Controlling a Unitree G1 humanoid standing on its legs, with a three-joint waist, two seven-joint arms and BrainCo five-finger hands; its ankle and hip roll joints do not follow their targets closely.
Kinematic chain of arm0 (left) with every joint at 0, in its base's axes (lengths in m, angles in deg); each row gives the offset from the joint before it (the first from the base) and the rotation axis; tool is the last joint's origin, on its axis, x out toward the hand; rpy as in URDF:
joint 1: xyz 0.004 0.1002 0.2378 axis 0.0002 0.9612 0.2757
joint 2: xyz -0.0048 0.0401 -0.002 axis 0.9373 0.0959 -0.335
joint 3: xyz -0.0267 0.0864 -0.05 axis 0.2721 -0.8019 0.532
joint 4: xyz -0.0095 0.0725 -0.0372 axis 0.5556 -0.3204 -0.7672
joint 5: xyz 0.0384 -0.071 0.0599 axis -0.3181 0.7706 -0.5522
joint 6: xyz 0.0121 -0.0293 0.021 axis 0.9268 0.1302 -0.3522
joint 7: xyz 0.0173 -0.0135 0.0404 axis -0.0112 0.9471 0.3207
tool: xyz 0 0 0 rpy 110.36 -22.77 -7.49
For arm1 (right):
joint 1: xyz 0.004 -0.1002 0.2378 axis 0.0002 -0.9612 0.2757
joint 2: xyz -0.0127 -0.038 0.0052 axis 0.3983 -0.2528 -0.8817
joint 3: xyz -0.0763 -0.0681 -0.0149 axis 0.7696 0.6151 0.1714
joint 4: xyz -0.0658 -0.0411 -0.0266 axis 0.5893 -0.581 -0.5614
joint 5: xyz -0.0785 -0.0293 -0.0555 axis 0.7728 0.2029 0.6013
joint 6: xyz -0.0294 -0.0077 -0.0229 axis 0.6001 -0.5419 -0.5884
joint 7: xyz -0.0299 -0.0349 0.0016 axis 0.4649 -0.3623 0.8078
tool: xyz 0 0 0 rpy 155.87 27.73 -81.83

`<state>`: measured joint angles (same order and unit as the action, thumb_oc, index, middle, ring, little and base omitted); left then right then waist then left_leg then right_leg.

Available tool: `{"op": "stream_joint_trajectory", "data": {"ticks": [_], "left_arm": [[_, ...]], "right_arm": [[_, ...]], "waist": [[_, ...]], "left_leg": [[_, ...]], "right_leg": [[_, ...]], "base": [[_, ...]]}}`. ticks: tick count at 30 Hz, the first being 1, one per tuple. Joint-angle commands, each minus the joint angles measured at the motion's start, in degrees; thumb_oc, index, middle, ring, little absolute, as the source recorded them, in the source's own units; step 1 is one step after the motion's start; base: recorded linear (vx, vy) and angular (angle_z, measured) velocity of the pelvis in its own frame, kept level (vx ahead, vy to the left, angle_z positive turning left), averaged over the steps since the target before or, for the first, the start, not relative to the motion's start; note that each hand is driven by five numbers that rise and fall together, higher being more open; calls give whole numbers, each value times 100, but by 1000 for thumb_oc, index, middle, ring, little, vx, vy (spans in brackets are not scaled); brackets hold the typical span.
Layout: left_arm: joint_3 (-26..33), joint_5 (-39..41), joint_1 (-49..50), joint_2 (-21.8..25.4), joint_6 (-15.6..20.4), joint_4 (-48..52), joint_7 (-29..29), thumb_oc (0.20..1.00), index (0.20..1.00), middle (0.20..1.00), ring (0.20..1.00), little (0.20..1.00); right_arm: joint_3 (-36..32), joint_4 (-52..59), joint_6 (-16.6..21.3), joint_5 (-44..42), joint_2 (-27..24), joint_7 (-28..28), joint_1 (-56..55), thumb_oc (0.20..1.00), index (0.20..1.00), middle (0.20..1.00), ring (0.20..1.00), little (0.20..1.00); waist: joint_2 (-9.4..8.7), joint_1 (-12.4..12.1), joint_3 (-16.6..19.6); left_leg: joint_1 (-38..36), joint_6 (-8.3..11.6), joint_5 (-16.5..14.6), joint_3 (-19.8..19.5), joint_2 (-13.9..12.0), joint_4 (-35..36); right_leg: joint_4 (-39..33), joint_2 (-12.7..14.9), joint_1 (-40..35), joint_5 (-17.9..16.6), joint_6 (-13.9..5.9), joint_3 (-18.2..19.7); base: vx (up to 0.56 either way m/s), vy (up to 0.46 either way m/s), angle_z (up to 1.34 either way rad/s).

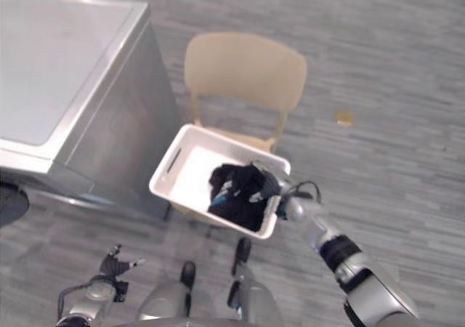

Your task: Grab the laundry basket,head to the washer,open it,put in the laundry and shut it.

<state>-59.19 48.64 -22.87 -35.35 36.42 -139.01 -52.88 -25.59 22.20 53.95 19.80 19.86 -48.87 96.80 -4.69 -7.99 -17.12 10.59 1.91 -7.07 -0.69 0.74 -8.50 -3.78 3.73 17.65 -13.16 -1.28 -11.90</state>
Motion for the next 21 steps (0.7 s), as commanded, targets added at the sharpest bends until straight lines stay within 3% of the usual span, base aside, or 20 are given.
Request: {"op": "stream_joint_trajectory", "data": {"ticks": [1, 10, 15, 17, 21], "left_arm": [[-17, 534, -109, 238, 242, 114, -281, 1000, 1000, 1000, 1000, 1000], [-408, 1032, -650, 208, 447, 328, -476, 1000, 1000, 1000, 1000, 1000], [-496, 1054, -773, 210, 425, 362, -452, 1000, 1000, 1000, 1000, 1000], [-496, 1018, -741, 203, 386, 391, -455, 1000, 1000, 1000, 1000, 1000], [-477, 952, -665, 192, 332, 488, -430, 1000, 1000, 1000, 1000, 1000]], "right_arm": [[53, -240, -51, 300, -179, 398, 347, 1000, 1000, 1000, 1000, 1000], [366, -2446, -466, 329, 149, 907, 1423, 1000, 1000, 1000, 1000, 1000], [516, -2831, -534, 391, 385, 847, 1590, 1000, 1000, 1000, 1000, 1000], [411, -2618, -516, 214, 509, 829, 1555, 200, 200, 200, 200, 200], [222, -2097, -450, -68, 484, 853, 1381, 200, 200, 200, 200, 200]], "waist": [[250, -161, -61], [375, -485, -533], [355, -569, -641], [305, -585, -639], [263, -538, -594]], "left_leg": [[593, -54, 1431, -52, 192, 679], [1418, -3, 1591, -302, 259, 529], [1549, -15, 1506, -336, 293, 331], [1521, -31, 1465, -339, 288, 293], [1380, -34, 1467, -302, 272, 373]], "right_leg": [[1060, 190, -219, 957, -459, -63], [1456, 357, 502, 1045, -385, -285], [1582, 366, 618, 1086, -374, -247], [1561, 346, 569, 1088, -375, -211], [1451, 321, 425, 1036, -385, -190]], "base": [[-86, 1, 33], [-62, -5, 30], [-6, -23, 14], [25, 4, 7], [7, 26, -11]]}}
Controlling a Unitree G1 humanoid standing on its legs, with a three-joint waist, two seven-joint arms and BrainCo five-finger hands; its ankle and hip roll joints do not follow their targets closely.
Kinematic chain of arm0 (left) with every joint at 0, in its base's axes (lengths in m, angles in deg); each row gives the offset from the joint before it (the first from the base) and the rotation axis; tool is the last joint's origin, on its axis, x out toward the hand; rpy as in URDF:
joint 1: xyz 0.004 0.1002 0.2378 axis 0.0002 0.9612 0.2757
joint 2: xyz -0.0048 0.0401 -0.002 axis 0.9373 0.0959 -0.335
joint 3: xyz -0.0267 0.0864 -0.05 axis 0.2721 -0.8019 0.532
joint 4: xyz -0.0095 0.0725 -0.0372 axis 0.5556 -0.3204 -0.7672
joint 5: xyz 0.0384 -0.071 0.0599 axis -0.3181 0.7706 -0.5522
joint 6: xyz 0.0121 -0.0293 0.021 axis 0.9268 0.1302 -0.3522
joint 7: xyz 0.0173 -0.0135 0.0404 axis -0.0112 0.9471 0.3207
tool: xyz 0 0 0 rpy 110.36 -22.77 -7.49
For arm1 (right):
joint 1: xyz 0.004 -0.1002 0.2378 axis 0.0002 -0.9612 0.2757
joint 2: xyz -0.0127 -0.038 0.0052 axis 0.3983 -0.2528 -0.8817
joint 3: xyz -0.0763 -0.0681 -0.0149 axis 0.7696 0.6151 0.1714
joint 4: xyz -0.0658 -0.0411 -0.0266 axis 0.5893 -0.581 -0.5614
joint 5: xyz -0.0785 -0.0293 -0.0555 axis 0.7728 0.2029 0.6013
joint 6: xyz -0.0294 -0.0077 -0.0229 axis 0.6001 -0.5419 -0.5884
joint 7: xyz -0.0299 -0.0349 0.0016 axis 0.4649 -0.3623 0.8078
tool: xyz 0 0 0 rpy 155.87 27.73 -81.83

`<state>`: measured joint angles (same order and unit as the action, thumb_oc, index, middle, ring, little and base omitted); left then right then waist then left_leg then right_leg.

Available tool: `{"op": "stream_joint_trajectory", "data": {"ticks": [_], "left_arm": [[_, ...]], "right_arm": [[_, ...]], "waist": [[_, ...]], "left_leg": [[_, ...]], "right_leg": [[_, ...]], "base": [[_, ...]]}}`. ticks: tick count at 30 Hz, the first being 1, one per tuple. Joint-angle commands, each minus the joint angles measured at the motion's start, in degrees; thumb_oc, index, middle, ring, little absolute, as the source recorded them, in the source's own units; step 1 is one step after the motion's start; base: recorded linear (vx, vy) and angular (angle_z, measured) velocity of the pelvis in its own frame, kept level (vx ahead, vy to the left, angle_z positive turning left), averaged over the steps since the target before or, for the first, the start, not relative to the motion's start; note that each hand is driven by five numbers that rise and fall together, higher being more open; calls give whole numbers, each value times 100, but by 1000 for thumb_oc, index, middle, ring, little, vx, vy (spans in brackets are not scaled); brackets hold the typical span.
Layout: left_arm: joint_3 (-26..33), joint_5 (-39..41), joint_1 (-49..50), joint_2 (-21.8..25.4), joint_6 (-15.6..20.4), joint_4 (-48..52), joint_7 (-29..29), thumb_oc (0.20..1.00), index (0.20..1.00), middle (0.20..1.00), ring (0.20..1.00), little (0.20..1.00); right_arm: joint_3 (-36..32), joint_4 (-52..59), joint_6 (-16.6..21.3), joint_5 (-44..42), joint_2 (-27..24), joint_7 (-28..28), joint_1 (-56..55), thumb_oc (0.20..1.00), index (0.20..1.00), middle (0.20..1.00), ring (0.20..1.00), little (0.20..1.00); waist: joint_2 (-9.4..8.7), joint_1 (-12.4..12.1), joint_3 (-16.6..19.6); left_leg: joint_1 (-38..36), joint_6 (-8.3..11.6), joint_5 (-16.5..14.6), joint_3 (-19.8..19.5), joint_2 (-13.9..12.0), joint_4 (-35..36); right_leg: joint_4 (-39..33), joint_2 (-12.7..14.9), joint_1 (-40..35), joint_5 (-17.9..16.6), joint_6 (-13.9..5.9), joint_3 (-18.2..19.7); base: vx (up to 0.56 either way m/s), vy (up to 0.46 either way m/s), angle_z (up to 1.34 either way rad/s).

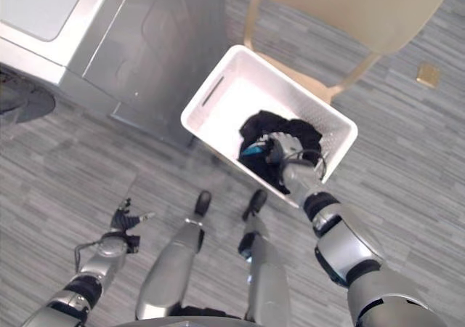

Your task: Grab the laundry basket,head to the washer,open it,put in the laundry and shut it.

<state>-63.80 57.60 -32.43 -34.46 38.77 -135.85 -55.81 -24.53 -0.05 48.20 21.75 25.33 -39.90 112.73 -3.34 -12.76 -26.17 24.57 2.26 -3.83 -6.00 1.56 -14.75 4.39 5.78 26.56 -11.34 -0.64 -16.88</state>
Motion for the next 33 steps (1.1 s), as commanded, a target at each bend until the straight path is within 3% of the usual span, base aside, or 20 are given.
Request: {"op": "stream_joint_trajectory", "data": {"ticks": [1, 7, 11, 15, 18, 21, 23, 27, 28, 29, 31, 33], "left_arm": [[4, 54, 312, 110, 89, 208, -139, 1000, 1000, 1000, 1000, 1000], [240, -43, 593, 8, 7, 368, -86, 1000, 1000, 1000, 1000, 1000], [346, -133, 751, -62, -81, 341, -9, 1000, 1000, 1000, 1000, 1000], [612, -276, 1085, -149, -240, 249, 93, 1000, 1000, 1000, 1000, 1000], [743, -326, 1271, -117, -335, 281, 62, 1000, 1000, 1000, 1000, 1000], [723, -412, 1228, -78, -398, 266, 21, 1000, 1000, 1000, 1000, 1000], [654, -398, 1104, 37, -358, 514, -9, 1000, 1000, 1000, 1000, 1000], [752, -198, 1159, 1, -362, 588, 8, 1000, 1000, 1000, 1000, 1000], [769, -207, 1222, 42, -322, 926, -50, 1000, 1000, 1000, 1000, 1000], [770, -208, 1234, 46, -330, 941, -52, 1000, 1000, 1000, 1000, 1000], [781, -85, 1361, 36, -306, 1338, -51, 1000, 1000, 1000, 1000, 1000], [751, -113, 1481, 105, -295, 1925, -38, 1000, 1000, 1000, 1000, 1000]], "right_arm": [[30, 379, 142, -355, -119, -43, -242, 200, 200, 200, 200, 200], [-1017, 2058, 429, -1275, -331, 45, -1134, 200, 200, 200, 200, 200], [-1572, 2608, 574, -1802, -225, -42, -1707, 200, 200, 200, 200, 200], [-2392, 3662, 948, -3184, 189, -379, -2623, 200, 200, 200, 200, 200], [-2519, 4464, 1081, -3981, 373, -732, -2924, 200, 200, 200, 200, 200], [-2509, 4857, 1125, -4261, 424, -898, -3000, 200, 200, 200, 200, 200], [-2534, 5266, 1222, -4591, 442, -1107, -3176, 200, 200, 200, 200, 200], [-2490, 5458, 1168, -4629, 451, -1261, -3354, 200, 200, 200, 200, 200], [-2483, 5519, 1145, -4712, 495, -1295, -3450, 200, 200, 200, 200, 200], [-2482, 5521, 1144, -4712, 499, -1295, -3455, 200, 200, 200, 200, 200], [-2382, 5465, 1154, -4990, 564, -1314, -3384, 200, 200, 200, 200, 200], [-2326, 5489, 1111, -5247, 564, -1343, -3254, 200, 200, 200, 200, 200]], "waist": [[116, -34, 327], [66, 191, 566], [70, 299, 722], [-18, 467, 1005], [-165, 526, 1137], [-180, 535, 1151], [-109, 605, 1167], [-70, 475, 1391], [-82, 351, 1528], [-92, 354, 1526], [-46, 222, 1554], [53, 113, 1507]], "left_leg": [[-74, -67, 1142, 244, 183, 1031], [-609, -46, 1098, 370, 159, 1331], [-852, -69, 1086, 390, 167, 1431], [-1337, -154, 953, 497, 169, 1508], [-1598, -228, 866, 652, 101, 1519], [-1665, -238, 888, 708, 45, 1513], [-1424, -234, 1074, 542, -80, 1368], [-1210, -147, 1300, 457, -153, 1381], [-993, -75, 1456, 381, -174, 1380], [-1002, -76, 1451, 383, -164, 1378], [-863, 57, 1677, 321, -171, 1429], [-721, 203, 1888, 310, -207, 1522]], "right_leg": [[603, 104, -518, 852, -452, 322], [416, 72, -960, 853, -488, 402], [337, 59, -1183, 849, -506, 406], [241, 0, -1594, 885, -559, 534], [197, -89, -1753, 806, -634, 689], [342, -159, -1749, 815, -649, 880], [988, -473, -1780, 1089, -630, 1527], [1373, -494, -2133, 1229, -585, 1757], [1215, -578, -2495, 1365, -536, 2047], [1206, -568, -2511, 1370, -536, 2046], [578, -722, -2854, 1740, -366, 2160], [226, -805, -2902, 1779, -280, 2096]], "base": [[7, 31, -18], [64, 43, -14], [73, 33, -14], [134, 36, -18], [52, 30, -35], [-22, 13, -37], [-178, -28, -19], [-177, -77, 62], [-159, -118, 23], [-168, -104, 8], [-161, -101, 19], [-296, -200, 7]]}}
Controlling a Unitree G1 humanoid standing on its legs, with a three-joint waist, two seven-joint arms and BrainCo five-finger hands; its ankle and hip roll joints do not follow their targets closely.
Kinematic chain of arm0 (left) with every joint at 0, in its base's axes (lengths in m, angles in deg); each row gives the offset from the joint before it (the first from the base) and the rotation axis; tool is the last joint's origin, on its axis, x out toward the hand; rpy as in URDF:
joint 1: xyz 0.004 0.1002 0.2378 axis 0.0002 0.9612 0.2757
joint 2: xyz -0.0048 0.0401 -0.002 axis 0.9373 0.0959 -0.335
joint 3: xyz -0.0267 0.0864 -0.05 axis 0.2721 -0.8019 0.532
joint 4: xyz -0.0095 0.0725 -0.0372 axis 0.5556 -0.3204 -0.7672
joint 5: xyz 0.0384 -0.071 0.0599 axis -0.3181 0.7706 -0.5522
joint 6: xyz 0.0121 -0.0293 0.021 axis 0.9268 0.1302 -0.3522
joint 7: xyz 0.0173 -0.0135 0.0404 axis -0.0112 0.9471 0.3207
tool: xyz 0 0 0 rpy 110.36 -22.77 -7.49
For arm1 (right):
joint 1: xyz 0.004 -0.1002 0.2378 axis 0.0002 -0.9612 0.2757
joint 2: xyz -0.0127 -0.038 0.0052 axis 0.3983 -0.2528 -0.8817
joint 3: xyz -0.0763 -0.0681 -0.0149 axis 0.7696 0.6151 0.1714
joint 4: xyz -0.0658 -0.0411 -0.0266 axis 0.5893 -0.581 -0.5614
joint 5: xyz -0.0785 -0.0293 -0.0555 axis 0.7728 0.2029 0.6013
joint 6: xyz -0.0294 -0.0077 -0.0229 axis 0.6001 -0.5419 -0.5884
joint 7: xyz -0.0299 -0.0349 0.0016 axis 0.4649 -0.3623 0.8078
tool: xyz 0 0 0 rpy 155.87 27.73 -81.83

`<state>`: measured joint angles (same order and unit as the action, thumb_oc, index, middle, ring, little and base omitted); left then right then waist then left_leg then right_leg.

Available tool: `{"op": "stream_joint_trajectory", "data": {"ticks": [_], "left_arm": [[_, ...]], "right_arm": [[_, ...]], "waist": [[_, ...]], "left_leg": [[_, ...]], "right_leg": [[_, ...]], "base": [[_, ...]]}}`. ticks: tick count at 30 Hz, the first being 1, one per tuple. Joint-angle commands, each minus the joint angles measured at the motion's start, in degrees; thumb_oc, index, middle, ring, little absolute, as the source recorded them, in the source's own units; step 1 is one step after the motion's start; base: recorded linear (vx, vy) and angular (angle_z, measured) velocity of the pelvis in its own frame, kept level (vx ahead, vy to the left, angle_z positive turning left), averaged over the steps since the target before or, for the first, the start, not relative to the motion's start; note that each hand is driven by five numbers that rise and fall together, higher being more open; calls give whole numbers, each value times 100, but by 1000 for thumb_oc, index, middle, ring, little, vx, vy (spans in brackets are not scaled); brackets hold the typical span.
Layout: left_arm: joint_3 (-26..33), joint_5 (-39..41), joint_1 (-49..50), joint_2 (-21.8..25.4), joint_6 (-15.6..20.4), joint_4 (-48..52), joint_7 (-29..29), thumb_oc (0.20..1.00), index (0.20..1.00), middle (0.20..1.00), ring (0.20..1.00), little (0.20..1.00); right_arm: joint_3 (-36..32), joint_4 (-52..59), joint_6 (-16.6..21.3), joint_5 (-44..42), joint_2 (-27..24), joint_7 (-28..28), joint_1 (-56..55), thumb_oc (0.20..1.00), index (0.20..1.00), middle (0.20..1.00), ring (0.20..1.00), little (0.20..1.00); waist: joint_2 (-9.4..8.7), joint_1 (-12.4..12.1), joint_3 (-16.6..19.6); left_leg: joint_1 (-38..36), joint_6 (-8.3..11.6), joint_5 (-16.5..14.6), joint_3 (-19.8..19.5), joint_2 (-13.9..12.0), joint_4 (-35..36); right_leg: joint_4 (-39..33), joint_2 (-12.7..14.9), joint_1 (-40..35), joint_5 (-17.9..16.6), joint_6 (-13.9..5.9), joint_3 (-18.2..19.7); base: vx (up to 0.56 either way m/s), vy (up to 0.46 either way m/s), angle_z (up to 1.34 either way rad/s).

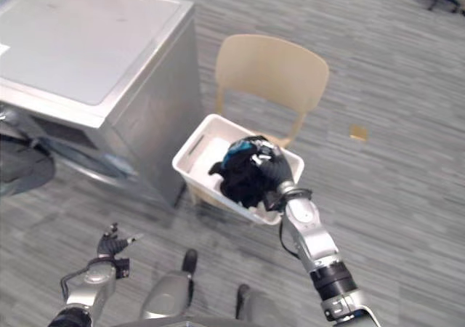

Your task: Grab the laundry basket,head to the washer,open it,put in the laundry and shut it.

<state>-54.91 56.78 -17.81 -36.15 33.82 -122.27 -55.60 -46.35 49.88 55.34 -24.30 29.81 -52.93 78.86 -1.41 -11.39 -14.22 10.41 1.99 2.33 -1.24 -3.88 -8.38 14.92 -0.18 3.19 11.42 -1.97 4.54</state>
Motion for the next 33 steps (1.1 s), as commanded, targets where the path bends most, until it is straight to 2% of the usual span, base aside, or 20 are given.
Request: {"op": "stream_joint_trajectory", "data": {"ticks": [1, 2, 3, 4, 5, 6, 7, 9, 12, 14, 15, 18, 26, 27, 28, 32, 33], "left_arm": [[-201, -7, 127, 346, 243, 1163, 39, 1000, 1000, 1000, 1000, 1000], [-197, -6, 141, 348, 230, 1185, 39, 1000, 1000, 1000, 1000, 1000], [-322, -139, 87, 417, 246, 1541, 135, 1000, 1000, 1000, 1000, 1000], [-319, -139, 89, 418, 239, 1550, 137, 1000, 1000, 1000, 1000, 1000], [-384, -211, 20, 448, 260, 1712, 184, 1000, 1000, 1000, 1000, 1000], [-507, -345, -137, 535, 341, 2020, 302, 1000, 1000, 1000, 1000, 1000], [-506, -345, -140, 535, 340, 2022, 303, 1000, 1000, 1000, 1000, 1000], [-655, -493, -351, 614, 456, 2351, 343, 1000, 1000, 1000, 1000, 1000], [-954, -689, -620, 648, 518, 2613, 386, 1000, 1000, 1000, 1000, 1000], [-1225, -923, -767, 643, 516, 2707, 447, 1000, 1000, 1000, 1000, 1000], [-1424, -1194, -900, 618, 536, 2839, 408, 1000, 1000, 1000, 1000, 1000], [-1651, -1368, -1013, 578, 504, 2875, 341, 1000, 1000, 1000, 1000, 1000], [-2553, -1794, -1990, 104, 337, 2542, -10, 1000, 1000, 1000, 1000, 1000], [-2558, -1792, -2059, 40, 345, 2499, -126, 363, 363, 363, 363, 363], [-2506, -1770, -2085, 23, 351, 2512, -217, 200, 200, 200, 200, 200], [-2295, -1639, -1964, 62, 349, 2734, -380, 200, 200, 200, 200, 200], [-2170, -1549, -1823, 74, 345, 2824, -389, 200, 200, 200, 200, 200]], "right_arm": [[-118, 577, 369, -836, 26, -107, 217, 200, 200, 200, 200, 200], [-117, 574, 370, -840, 24, -110, 218, 200, 200, 200, 200, 200], [-140, 512, 342, -917, -62, -66, 307, 200, 200, 200, 200, 200], [-141, 509, 342, -920, -63, -69, 311, 200, 200, 200, 200, 200], [-141, 455, 317, -963, -94, -76, 325, 200, 200, 200, 200, 200], [-134, 521, 274, -980, -154, -103, 358, 200, 200, 200, 200, 200], [-135, 522, 273, -980, -155, -103, 361, 200, 200, 200, 200, 200], [-28, 537, 264, -941, -171, -95, 437, 200, 200, 200, 200, 200], [138, 670, 243, -1019, -134, -180, 556, 200, 200, 200, 200, 200], [197, 803, 219, -1022, -138, -195, 562, 200, 200, 200, 200, 200], [325, 873, 237, -1126, -97, -242, 599, 200, 200, 200, 200, 200], [578, 907, 218, -1184, -15, -247, 835, 200, 200, 200, 200, 200], [1425, 1014, 129, -1619, 462, -190, 1835, 200, 200, 200, 200, 200], [1525, 1022, 135, -1675, 546, -181, 1849, 200, 200, 200, 200, 200], [1588, 988, 135, -1737, 618, -195, 1788, 200, 200, 200, 200, 200], [1698, 917, 73, -1885, 718, -261, 1345, 200, 200, 200, 200, 200], [1715, 828, 8, -1803, 687, -303, 1177, 1000, 1000, 1000, 1000, 1000]], "waist": [[-43, -38, 253], [-41, -18, 253], [-36, 53, 165], [-42, 68, 157], [-89, 182, 134], [-190, 381, 182], [-180, 384, 189], [-319, 568, 274], [-396, 769, 477], [-281, 932, 623], [-267, 991, 727], [-259, 1017, 767], [-283, 1142, 1006], [-278, 1168, 1030], [-272, 1170, 1034], [-251, 1194, 1044], [-249, 1190, 1059]], "left_leg": [[800, 319, 1371, -244, 412, 1040], [796, 321, 1378, -262, 419, 1049], [823, 322, 1234, -24, 479, 1010], [822, 321, 1217, -33, 493, 993], [729, 235, 1042, 218, 479, 777], [503, 168, 733, 491, 443, 354], [525, 169, 749, 484, 433, 349], [166, 152, 219, 526, 433, -2], [-390, 185, -93, 540, 290, 100], [-712, 231, 84, 660, 165, 685], [-826, 234, 138, 617, 205, 1009], [-962, 192, 135, 539, 279, 1134], [-1218, 91, 68, 781, 328, 1338], [-1235, 79, 62, 809, 323, 1338], [-1251, 72, 60, 819, 322, 1338], [-1296, 62, 38, 860, 325, 1338], [-1312, 65, 36, 867, 330, 1338]], "right_leg": [[-1047, -336, -510, -579, -66, -108], [-1054, -335, -519, -579, -64, -126], [-1097, -258, -417, -737, -65, -320], [-1096, -248, -430, -723, -67, -334], [-1143, -136, -371, -855, -98, -503], [-1234, 47, -263, -1037, -118, -825], [-1247, 36, -250, -1062, -116, -830], [-1307, 226, -123, -1217, -123, -1117], [-1406, 402, -29, -1378, -181, -1416], [-1428, 383, -75, -1326, -220, -1635], [-1446, 376, -141, -1326, -232, -1660], [-1438, 367, -222, -1333, -245, -1612], [-1495, 354, -315, -1413, -359, -1335], [-1510, 342, -323, -1417, -361, -1290], [-1511, 340, -330, -1425, -363, -1259], [-1550, 330, -378, -1441, -374, -1193], [-1594, 327, -417, -1456, -378, -1180]], "base": [[-269, -181, 32], [-364, -172, 106], [-181, -40, 108], [-315, -42, 97], [-342, -41, 59], [-357, -40, 72], [-325, -53, 118], [-208, -15, 114], [-125, 54, 88], [29, 97, 47], [145, 122, 63], [52, 69, 48], [16, 74, -18], [-1, 28, -23], [-15, 20, -27], [0, 13, -21], [14, 7, -16]]}}
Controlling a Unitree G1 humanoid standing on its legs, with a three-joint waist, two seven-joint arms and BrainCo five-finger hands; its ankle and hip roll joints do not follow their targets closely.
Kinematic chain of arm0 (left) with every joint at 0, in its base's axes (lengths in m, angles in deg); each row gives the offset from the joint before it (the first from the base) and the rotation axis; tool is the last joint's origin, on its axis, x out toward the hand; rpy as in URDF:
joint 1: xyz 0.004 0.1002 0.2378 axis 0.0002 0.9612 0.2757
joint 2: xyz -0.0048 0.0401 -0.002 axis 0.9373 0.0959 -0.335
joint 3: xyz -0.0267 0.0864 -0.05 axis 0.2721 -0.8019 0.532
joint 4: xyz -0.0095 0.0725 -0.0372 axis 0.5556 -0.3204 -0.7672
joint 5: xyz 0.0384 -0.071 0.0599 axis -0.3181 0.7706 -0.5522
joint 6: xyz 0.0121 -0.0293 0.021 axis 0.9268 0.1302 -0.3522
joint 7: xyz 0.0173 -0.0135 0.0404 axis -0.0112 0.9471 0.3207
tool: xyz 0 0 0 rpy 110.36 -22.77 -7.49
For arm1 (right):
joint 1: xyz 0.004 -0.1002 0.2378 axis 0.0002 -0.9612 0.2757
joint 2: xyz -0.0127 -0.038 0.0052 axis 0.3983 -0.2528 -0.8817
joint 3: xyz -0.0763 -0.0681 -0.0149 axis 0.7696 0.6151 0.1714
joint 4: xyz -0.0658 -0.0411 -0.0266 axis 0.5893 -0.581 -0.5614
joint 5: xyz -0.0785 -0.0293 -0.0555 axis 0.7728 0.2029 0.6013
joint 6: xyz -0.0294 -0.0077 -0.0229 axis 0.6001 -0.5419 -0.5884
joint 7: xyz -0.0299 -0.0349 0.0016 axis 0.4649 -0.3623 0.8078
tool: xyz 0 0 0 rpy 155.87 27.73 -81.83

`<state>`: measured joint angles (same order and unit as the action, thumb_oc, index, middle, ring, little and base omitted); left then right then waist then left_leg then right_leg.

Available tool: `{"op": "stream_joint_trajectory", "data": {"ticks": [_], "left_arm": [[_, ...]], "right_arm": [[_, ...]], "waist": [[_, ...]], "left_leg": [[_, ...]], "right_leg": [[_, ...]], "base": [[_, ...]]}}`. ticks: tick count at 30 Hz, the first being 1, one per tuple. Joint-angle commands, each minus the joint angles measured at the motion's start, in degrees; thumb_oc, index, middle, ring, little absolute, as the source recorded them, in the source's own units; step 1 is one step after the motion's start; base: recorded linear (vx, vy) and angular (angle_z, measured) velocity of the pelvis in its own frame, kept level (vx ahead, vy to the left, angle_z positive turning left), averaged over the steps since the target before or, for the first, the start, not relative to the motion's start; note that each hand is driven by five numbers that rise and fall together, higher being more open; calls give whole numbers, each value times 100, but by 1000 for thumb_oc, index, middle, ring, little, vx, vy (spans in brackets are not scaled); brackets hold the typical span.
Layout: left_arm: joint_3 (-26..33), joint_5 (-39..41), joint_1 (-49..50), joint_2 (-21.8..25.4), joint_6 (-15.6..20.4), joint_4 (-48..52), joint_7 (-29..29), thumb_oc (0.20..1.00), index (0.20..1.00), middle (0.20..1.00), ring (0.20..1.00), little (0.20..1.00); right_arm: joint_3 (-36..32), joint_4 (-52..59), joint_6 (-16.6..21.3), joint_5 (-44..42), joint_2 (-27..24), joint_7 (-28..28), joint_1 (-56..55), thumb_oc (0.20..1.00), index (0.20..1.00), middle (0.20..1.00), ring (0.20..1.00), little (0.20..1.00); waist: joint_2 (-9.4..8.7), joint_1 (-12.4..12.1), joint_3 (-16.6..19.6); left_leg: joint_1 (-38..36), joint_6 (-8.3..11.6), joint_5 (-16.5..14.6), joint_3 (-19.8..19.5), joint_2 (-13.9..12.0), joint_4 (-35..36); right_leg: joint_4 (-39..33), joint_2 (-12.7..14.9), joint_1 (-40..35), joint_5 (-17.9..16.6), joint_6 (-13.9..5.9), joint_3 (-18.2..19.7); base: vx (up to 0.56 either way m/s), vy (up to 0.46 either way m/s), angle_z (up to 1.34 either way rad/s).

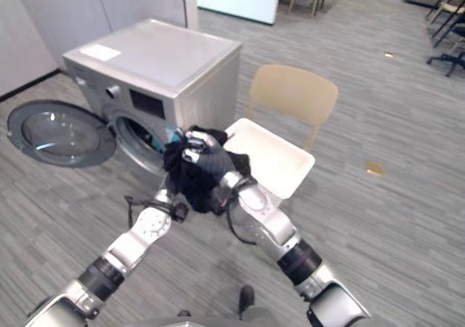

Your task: Grab the laundry basket,head to the washer,open it,put in the laundry and shut it.

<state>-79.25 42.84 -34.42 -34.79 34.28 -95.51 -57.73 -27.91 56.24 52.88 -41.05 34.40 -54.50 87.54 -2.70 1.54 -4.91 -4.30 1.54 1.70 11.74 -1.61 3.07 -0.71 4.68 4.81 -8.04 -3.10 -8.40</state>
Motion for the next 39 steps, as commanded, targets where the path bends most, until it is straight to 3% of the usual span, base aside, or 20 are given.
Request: {"op": "stream_joint_trajectory", "data": {"ticks": [1, 7, 8, 9, 12, 14, 21, 27, 31, 35, 36, 37, 39], "left_arm": [[324, -109, -91, -57, 310, 189, -179, 200, 200, 200, 200, 200], [886, 222, 430, 75, 295, 307, -196, 200, 200, 200, 200, 200], [1095, 295, 632, 123, 314, 314, -177, 200, 200, 200, 200, 200], [1092, 295, 640, 119, 311, 321, -174, 200, 200, 200, 200, 200], [1559, 396, 1093, 233, 357, 354, -72, 200, 200, 200, 200, 200], [2006, 590, 1578, 269, 317, 129, 124, 200, 200, 200, 200, 200], [2944, 706, 2416, 222, 213, -854, 420, 200, 200, 200, 200, 200], [3421, 1166, 2629, 106, 131, -1407, 423, 200, 200, 200, 200, 200], [3585, 1453, 2509, 40, 114, -1716, 340, 200, 200, 200, 200, 200], [3540, 1539, 2281, 36, 116, -1858, 275, 200, 200, 200, 200, 200], [3524, 1570, 2249, 28, 118, -1836, 256, 200, 200, 200, 200, 200], [3471, 1575, 2152, 28, 87, -1855, 303, 200, 200, 200, 200, 200], [3355, 1544, 2127, -21, 100, -1891, 322, 200, 200, 200, 200, 200]], "right_arm": [[-135, 138, 222, -40, 189, -164, 257, 1000, 1000, 1000, 1000, 1000], [-522, 92, 121, 1517, -441, -62, 74, 1000, 1000, 1000, 1000, 1000], [-799, 268, 153, 2290, -823, -6, -28, 1000, 1000, 1000, 1000, 1000], [-802, 289, 143, 2301, -830, -5, -48, 1000, 1000, 1000, 1000, 1000], [-1582, 828, 270, 3752, -1632, 228, -527, 1000, 1000, 1000, 1000, 1000], [-2107, 630, 196, 3608, -1601, 46, -1496, 1000, 1000, 1000, 1000, 1000], [-2882, -500, 70, 4163, -1502, -174, -2927, 1000, 1000, 1000, 1000, 1000], [-3091, -1709, -37, 4239, -1308, -27, -3050, 1000, 1000, 1000, 1000, 1000], [-3266, -2247, -54, 4076, -1208, 114, -2986, 1000, 1000, 1000, 1000, 1000], [-3240, -2455, -63, 4025, -1174, 215, -2822, 1000, 1000, 1000, 1000, 1000], [-3230, -2462, -57, 4000, -1171, 228, -2780, 1000, 1000, 1000, 1000, 1000], [-3206, -2538, -76, 4029, -1134, 243, -2798, 1000, 1000, 1000, 1000, 1000], [-3109, -2571, -120, 4113, -1094, 258, -2770, 1000, 1000, 1000, 1000, 1000]], "waist": [[-118, -109, 138], [-93, -123, 144], [-82, -115, 138], [-76, -118, 142], [-29, -88, 152], [17, -80, 119], [123, -162, -27], [161, -306, -369], [119, -415, -575], [71, -353, -626], [59, -327, -656], [57, -205, -656], [111, -219, -638]], "left_leg": [[150, 113, 97, -432, 99, 193], [151, 133, 125, -465, 84, 193], [160, 136, 138, -466, 83, 193], [157, 136, 136, -467, 83, 193], [172, 134, 160, -475, 78, 193], [163, 134, 176, -507, 84, 193], [185, 152, 242, -607, 92, 192], [510, 154, 268, -746, 131, -187], [1053, 193, 242, -795, 180, -621], [1252, 140, 156, 154, -15, -796], [1243, 139, 102, 540, -121, -869], [1137, 140, 75, 1277, -341, -741], [1136, 127, 111, 1126, -223, -614]], "right_leg": [[-50, -158, -599, 485, -269, 112], [-134, -160, -641, 448, -287, 99], [-155, -168, -642, 444, -288, 97], [-156, -168, -646, 444, -288, 96], [-173, -181, -642, 428, -302, 84], [-195, -185, -665, 428, -303, 64], [-201, -198, -681, 477, -273, -46], [-88, -128, -554, 495, -219, -205], [38, 26, -343, 513, -191, -611], [53, 312, -179, 437, -216, -1220], [44, 383, -202, 432, -236, -1412], [44, 514, -226, 422, -276, -1784], [-21, 580, -379, 475, -323, -2002]], "base": [[15, -8, -7], [-8, -8, 3], [-11, -14, 3], [0, 0, 0], [1, -10, 3], [-5, -27, 4], [-14, -12, 5], [-107, -17, 10], [-141, -23, 48], [-132, 19, 102], [-78, 62, 131], [-8, 112, 202], [134, 195, 188]]}}
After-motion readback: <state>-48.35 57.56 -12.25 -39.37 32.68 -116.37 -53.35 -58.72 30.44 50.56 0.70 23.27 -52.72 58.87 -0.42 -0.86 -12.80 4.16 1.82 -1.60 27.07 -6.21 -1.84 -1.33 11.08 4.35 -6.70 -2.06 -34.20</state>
